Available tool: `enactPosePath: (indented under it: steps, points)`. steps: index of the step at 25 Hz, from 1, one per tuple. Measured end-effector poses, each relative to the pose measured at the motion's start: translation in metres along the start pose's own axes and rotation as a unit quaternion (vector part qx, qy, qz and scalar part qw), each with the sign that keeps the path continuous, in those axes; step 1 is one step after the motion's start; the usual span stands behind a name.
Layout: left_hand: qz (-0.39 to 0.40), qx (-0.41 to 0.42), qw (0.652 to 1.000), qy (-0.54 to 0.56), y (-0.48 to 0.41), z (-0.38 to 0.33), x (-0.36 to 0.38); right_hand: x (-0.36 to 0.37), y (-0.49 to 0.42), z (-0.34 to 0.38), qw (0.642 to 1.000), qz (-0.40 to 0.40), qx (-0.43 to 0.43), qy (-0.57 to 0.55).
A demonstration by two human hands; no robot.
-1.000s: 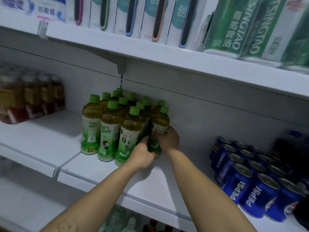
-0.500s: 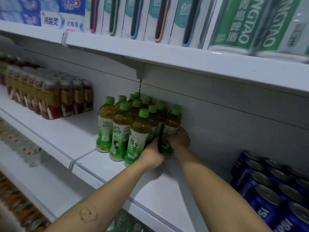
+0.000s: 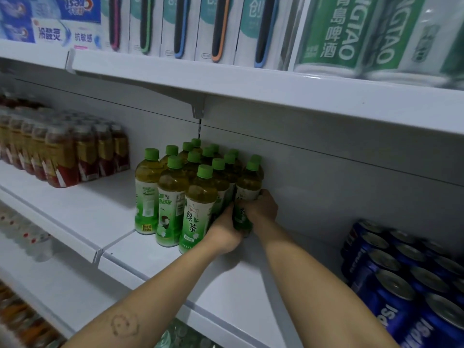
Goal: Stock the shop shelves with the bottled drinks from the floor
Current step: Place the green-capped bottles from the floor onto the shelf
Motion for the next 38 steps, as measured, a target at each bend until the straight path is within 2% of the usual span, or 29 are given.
enactPosePath:
  steps: [6, 13, 19, 23, 27, 31, 35, 38]
  points:
    - [0.02, 0.017, 1.0, 0.015, -0.001, -0.01, 0.0, 0.009, 0.005, 0.001, 0.997, -0.024, -0.047, 0.061]
    - [0.04, 0.011, 0.999, 0.031, -0.004, -0.001, 0.003, 0.004, 0.009, 0.0, 0.998, -0.003, -0.057, 0.027]
    - [0.07, -0.006, 0.998, -0.006, 0.004, 0.02, 0.005, -0.001, 0.021, 0.01, 0.998, 0.058, -0.005, 0.028]
    - [0.134, -0.016, 0.991, 0.006, 0.02, 0.023, 0.002, 0.0, 0.045, 0.003, 0.999, 0.04, 0.01, -0.016]
    - [0.169, 0.006, 0.985, 0.03, 0.041, 0.024, -0.001, -0.007, 0.077, -0.004, 0.999, -0.023, 0.035, -0.025]
    - [0.201, 0.064, 0.977, 0.038, 0.066, 0.016, 0.001, -0.03, 0.13, -0.004, 0.995, -0.099, 0.004, -0.002]
    - [0.274, 0.102, 0.953, 0.085, 0.116, 0.021, 0.015, -0.06, 0.218, -0.011, 0.979, -0.203, 0.002, -0.033]
    - [0.324, 0.149, 0.932, 0.071, 0.167, 0.034, 0.031, -0.078, 0.305, -0.029, 0.954, -0.29, 0.04, -0.066]
Point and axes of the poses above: each hand's wrist, its own y-axis away from the middle knuckle, its own x-axis out of the palm, z = x × y, the point moved 1 cm from there along -y, towards the middle knuckle, and after that the axes turned 13 degrees about -x, right-handed, at the moved point
